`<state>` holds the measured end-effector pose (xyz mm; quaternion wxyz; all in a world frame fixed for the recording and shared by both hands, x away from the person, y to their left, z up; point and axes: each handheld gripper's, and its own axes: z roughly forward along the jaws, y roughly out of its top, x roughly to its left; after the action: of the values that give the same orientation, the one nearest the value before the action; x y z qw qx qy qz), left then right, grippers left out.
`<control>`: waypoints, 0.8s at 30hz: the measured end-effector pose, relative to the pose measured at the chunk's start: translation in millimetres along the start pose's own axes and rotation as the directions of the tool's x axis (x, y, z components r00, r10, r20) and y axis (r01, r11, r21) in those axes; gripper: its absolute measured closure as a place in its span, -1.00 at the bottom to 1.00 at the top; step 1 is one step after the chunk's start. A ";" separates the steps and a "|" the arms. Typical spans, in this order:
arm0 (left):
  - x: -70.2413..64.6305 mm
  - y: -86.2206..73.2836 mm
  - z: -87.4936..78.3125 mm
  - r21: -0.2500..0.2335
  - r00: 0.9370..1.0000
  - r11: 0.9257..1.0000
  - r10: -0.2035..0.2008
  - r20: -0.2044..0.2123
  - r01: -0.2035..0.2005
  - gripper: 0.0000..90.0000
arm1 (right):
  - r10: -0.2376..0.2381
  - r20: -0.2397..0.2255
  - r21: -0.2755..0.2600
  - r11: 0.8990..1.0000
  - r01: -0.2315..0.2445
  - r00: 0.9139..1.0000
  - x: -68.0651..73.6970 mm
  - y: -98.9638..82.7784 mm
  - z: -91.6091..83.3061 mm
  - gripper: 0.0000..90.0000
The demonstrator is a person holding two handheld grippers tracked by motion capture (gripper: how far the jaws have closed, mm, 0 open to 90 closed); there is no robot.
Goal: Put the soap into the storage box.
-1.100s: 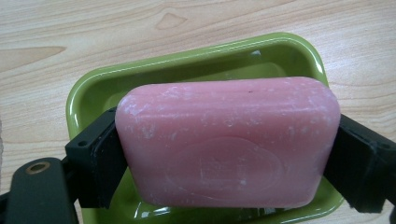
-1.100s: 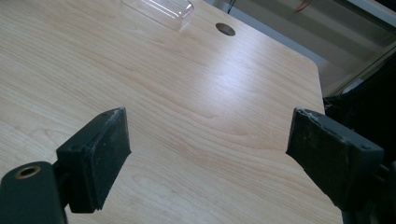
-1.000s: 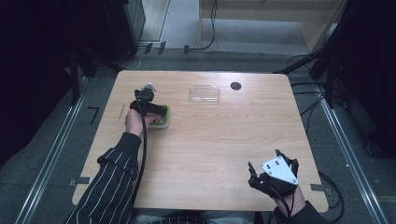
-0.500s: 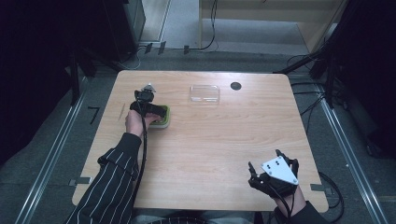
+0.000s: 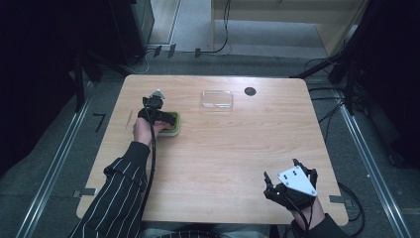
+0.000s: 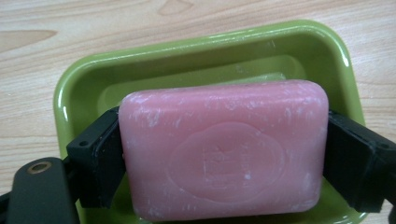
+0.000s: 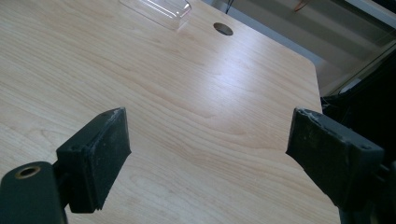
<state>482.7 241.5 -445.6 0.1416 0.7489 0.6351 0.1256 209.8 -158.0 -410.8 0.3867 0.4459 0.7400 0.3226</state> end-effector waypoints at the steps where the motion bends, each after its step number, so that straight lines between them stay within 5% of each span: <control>1: 0.0 0.1 0.2 0.005 1.000 1.000 -0.001 0.001 0.001 -0.72 | 0.000 0.000 0.000 1.000 0.000 1.000 0.0 0.0 0.0 -0.71; 24: 3.1 -0.2 1.5 0.004 1.000 1.000 -0.011 0.016 0.011 -0.71 | -0.001 0.004 0.000 1.000 0.001 1.000 -1.5 -0.4 0.2 -0.71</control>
<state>483.6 244.5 -447.0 0.1461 0.7466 0.6383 0.1176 210.3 -159.5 -410.8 0.3882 0.4464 0.7394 0.3215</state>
